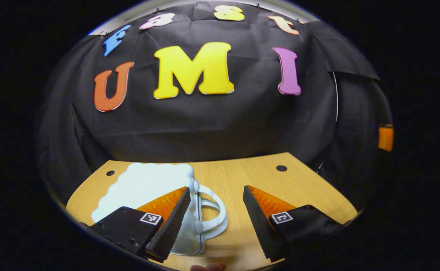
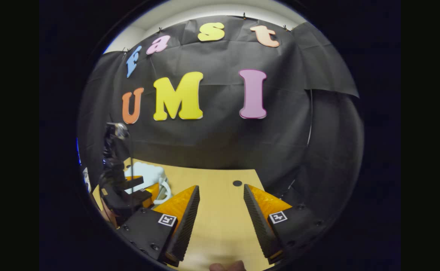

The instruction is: First open the suitcase, pack the skin care products into it, and then close the suitcase.

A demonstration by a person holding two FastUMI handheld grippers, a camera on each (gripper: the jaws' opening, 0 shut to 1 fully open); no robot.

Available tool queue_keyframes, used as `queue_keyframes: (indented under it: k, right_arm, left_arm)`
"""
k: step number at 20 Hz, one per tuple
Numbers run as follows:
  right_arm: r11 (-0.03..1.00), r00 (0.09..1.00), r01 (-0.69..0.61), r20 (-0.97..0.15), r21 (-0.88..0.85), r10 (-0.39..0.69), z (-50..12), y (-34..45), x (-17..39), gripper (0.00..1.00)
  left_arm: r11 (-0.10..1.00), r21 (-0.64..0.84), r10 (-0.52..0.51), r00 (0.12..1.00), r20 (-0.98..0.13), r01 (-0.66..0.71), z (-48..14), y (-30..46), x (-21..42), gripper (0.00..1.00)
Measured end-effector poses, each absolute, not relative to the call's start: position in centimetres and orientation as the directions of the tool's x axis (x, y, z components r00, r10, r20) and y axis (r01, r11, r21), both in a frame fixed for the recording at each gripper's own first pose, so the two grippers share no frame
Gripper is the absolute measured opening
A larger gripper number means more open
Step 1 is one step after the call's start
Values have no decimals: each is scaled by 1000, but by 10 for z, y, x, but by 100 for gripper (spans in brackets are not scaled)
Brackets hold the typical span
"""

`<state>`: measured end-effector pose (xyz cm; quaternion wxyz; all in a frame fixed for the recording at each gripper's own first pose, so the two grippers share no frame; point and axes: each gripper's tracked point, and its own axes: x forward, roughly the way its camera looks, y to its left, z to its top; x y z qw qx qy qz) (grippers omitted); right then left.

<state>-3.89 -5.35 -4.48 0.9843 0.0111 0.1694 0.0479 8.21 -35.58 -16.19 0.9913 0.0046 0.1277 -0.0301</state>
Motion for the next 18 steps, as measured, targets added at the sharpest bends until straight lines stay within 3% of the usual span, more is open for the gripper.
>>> queue_keyframes:
  k: [3,8,11,18]
  right_arm:
    - [989,951,-144,-270,44,151,-26,-25,-26,68]
    - [984,970,-173,-167,29,176,5,6,-16,75]
    - [988,981,-155,-111,25,157,19,11,-17,78]
    - [996,989,-91,-115,9,91,15,8,-21,81]
  left_arm:
    - [997,-71,-19,986,-165,7,-105,-336,63,92]
    - [997,-69,14,998,-64,-19,-43,-310,45,93]
    - [998,-66,20,999,-48,-23,-35,-305,34,94]
    - [997,-72,17,998,-53,-20,-36,-304,27,94]
